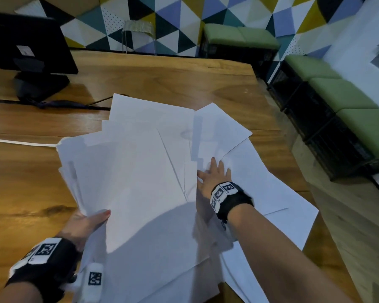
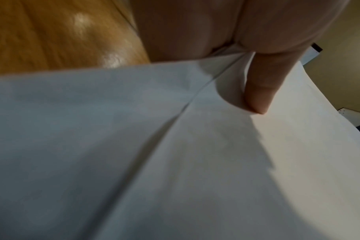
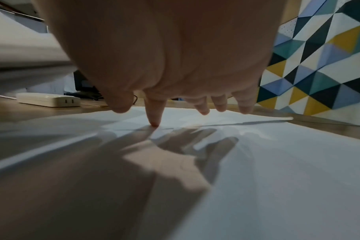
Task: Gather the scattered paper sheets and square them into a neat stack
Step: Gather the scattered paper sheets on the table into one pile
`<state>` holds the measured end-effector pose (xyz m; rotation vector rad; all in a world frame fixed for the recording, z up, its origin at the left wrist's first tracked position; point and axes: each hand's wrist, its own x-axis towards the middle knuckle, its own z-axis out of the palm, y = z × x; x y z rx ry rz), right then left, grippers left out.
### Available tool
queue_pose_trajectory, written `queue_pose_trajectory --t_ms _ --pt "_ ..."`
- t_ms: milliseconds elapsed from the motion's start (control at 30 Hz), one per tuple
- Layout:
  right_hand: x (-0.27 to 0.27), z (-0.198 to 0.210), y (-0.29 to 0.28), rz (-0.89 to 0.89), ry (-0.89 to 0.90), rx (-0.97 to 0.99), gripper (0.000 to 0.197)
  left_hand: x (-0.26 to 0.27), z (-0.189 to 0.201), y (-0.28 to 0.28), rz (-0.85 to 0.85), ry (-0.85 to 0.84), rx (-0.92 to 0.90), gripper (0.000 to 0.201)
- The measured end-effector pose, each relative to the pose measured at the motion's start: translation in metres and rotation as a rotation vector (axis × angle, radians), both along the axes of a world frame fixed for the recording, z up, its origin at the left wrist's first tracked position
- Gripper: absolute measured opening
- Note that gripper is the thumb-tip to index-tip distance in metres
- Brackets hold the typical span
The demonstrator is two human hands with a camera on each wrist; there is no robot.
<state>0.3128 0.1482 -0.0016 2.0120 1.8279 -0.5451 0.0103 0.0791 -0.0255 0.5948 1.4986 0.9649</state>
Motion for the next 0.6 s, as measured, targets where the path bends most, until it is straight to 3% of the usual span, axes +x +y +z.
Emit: queue_pose_trajectory --t_ms 100,200,233,333,400,500,600 --pt "0.015 0.004 -0.02 -0.105 0.168 -0.008 0.046 0.007 0.007 0.0 -0.013 -0.022 0.004 0.016" --pt "0.027 0.008 -0.06 -0.162 0.227 0.002 0.045 0.01 0.011 0.001 -0.036 0.004 -0.013 0.011" --pt "0.031 0.008 -0.074 -0.177 0.251 0.021 0.044 0.009 0.009 0.002 -0.042 0.025 -0.03 0.007" --pt "0.055 0.006 -0.096 -0.324 0.344 0.186 0.041 0.011 0.004 0.005 -0.068 0.063 -0.1 0.019" --pt "0.086 0.003 -0.098 -0.545 0.26 0.319 0.057 0.019 0.006 0.004 -0.133 0.093 -0.135 0.01" --pt "0.128 0.003 -0.105 -0.822 0.102 0.228 0.092 0.031 0.012 0.006 -0.17 0.14 -0.129 0.009" --pt "0.146 0.004 -0.12 -0.81 0.087 0.173 0.098 0.038 0.013 0.009 -0.202 0.168 -0.132 0.029"
